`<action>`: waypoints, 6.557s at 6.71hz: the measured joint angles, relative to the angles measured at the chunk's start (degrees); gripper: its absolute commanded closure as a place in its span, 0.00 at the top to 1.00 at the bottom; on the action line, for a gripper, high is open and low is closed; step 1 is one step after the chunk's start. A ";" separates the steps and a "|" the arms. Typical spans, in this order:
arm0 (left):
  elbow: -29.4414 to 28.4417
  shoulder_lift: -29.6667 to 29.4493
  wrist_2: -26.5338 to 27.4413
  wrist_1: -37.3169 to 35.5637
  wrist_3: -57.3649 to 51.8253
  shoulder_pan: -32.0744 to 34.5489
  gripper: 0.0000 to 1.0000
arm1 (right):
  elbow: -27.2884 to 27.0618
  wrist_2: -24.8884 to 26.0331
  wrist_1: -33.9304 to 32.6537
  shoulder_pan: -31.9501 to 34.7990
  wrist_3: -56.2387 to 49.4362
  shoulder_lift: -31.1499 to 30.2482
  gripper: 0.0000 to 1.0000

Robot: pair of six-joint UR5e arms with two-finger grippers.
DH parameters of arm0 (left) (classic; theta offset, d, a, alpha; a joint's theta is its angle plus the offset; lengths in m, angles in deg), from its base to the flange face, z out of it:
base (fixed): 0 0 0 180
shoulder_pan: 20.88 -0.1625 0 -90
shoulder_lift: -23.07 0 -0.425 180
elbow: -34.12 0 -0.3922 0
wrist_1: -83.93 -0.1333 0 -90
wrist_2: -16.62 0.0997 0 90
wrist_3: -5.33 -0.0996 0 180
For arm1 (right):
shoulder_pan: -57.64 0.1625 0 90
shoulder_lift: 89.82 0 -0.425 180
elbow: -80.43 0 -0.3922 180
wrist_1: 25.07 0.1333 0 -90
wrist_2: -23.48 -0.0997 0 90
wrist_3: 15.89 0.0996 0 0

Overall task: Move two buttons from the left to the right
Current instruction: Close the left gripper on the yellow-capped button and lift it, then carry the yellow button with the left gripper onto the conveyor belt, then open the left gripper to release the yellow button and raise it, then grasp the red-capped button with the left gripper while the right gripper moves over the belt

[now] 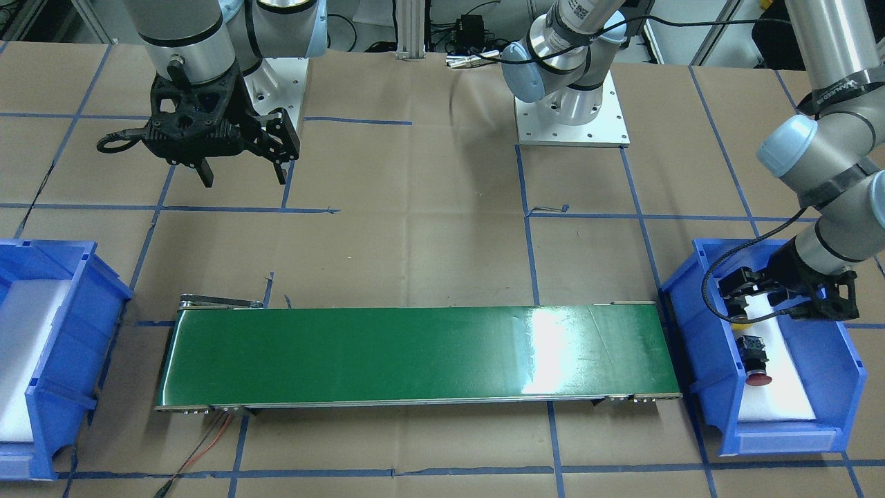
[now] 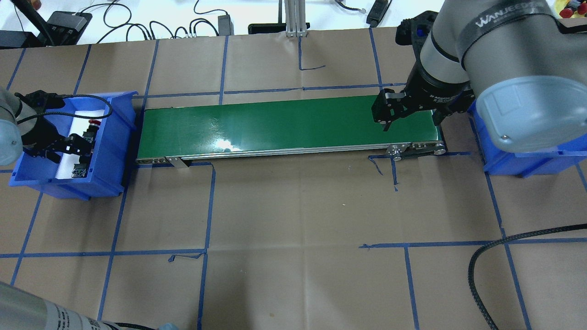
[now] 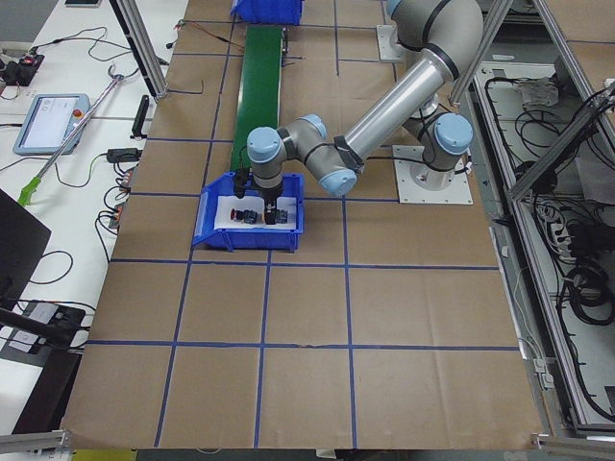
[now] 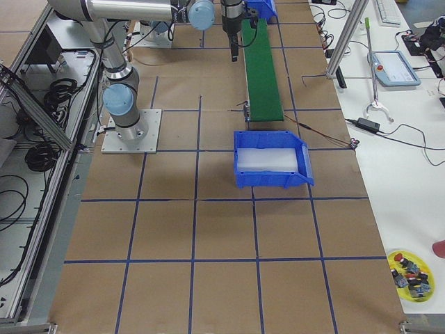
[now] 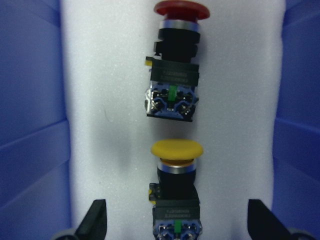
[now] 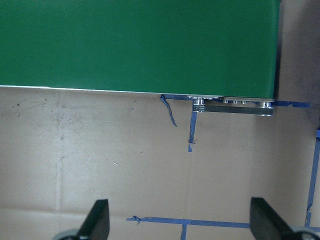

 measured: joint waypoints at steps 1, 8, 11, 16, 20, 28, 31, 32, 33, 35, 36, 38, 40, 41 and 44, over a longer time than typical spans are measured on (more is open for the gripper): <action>0.90 -0.65 0.07 -0.96 -0.11 0.01 1.00 | 0.00 0.00 -0.01 0.00 -0.01 0.00 1.00; 0.71 -2.04 0.15 -2.58 -0.15 0.09 0.05 | 0.02 0.00 0.00 0.00 -0.10 0.00 1.00; -3.96 -0.08 0.19 -0.27 0.00 0.24 0.05 | 0.02 0.00 0.03 0.00 -0.09 0.00 1.00; -13.27 6.91 -0.02 17.44 1.87 1.01 0.05 | 0.02 0.00 0.00 0.00 -0.09 0.00 1.00; -13.88 6.67 -0.44 18.26 20.36 12.35 0.05 | -0.06 0.00 0.07 -0.01 -0.10 0.06 1.00; -9.02 -3.66 0.10 2.17 38.41 30.93 0.05 | -0.09 0.09 0.66 0.00 0.16 0.09 1.00; -8.58 -3.94 0.46 0.16 37.79 30.80 1.00 | -0.15 0.09 0.77 0.00 0.13 0.09 1.00; -8.72 -3.85 0.42 0.25 37.99 30.68 1.00 | -0.15 0.09 0.78 0.00 0.07 0.09 1.00; -9.45 -3.39 0.47 0.95 38.14 30.52 1.00 | -0.15 0.09 0.78 0.00 0.02 0.09 1.00; -12.55 -0.05 0.55 6.14 38.16 30.28 1.00 | -0.15 0.09 0.78 0.00 0.18 0.09 1.00; -14.11 2.18 0.52 10.00 38.04 30.15 1.00 | -0.15 0.09 0.78 0.00 0.28 0.07 1.00; -16.05 5.06 0.38 14.97 36.88 29.18 1.00 | -0.15 0.09 0.78 0.00 0.23 0.04 1.00; -16.49 5.22 0.21 16.18 29.10 22.53 1.00 | -0.18 0.09 0.78 0.00 0.36 0.02 1.00; -16.55 4.82 0.21 16.29 24.89 18.90 1.00 | -0.21 0.07 0.79 0.00 0.40 0.05 1.00; -16.68 2.49 0.21 16.00 15.16 9.70 1.00 | -0.24 0.04 0.43 0.00 0.42 0.33 1.00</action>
